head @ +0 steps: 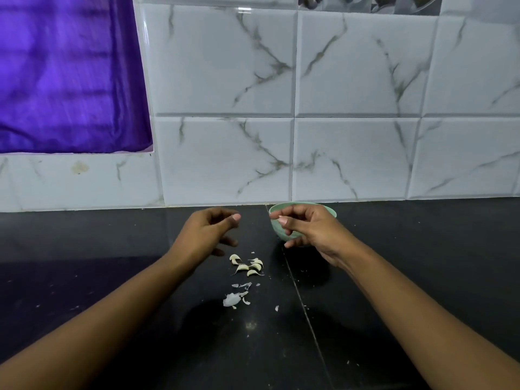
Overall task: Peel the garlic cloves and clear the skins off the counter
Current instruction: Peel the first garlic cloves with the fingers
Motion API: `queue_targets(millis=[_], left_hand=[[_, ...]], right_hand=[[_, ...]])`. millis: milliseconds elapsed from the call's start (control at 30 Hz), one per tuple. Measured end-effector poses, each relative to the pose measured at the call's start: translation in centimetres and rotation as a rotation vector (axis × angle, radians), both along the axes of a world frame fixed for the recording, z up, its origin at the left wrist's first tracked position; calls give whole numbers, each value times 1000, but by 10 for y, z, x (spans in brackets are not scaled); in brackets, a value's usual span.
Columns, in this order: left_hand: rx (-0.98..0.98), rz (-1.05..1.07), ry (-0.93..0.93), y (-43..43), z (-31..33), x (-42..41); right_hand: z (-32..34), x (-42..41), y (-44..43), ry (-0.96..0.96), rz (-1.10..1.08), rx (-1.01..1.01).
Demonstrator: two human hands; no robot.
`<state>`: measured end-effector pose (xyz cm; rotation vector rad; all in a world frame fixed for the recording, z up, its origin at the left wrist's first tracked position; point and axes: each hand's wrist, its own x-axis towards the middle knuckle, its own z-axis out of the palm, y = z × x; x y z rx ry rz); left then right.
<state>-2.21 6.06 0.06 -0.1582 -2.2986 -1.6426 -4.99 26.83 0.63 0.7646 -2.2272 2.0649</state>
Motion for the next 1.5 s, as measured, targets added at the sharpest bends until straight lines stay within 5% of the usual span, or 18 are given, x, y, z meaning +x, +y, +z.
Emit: queue_targets(millis=[367, 867, 1333, 1500], left_hand=[[35, -74, -549, 86, 14, -86], [-128, -129, -185, 91, -11, -54], [48, -136, -525, 100, 7, -71], [-138, -120, -506, 72, 20, -65]], right_hand=[[17, -26, 47, 256, -466, -99], [5, -36, 55, 131, -441, 482], [15, -16, 39, 361, -477, 222], [5, -2, 10, 503, -338, 317]])
